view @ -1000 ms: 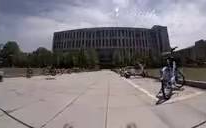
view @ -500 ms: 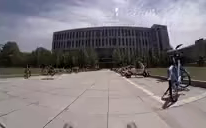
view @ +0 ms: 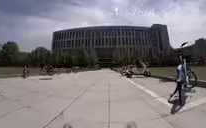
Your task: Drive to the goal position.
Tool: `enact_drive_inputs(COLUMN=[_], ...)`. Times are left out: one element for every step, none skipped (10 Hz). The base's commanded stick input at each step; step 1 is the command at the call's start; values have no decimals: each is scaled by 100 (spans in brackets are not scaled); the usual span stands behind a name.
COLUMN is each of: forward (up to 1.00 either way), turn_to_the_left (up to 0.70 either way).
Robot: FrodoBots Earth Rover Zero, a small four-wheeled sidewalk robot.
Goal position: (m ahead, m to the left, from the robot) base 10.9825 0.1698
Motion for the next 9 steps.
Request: enact_drive_inputs(forward=[45,45,45,45,45,45,45,45,45], turn_to_the_left=[0,0,0,0,0,0,0,0,0])
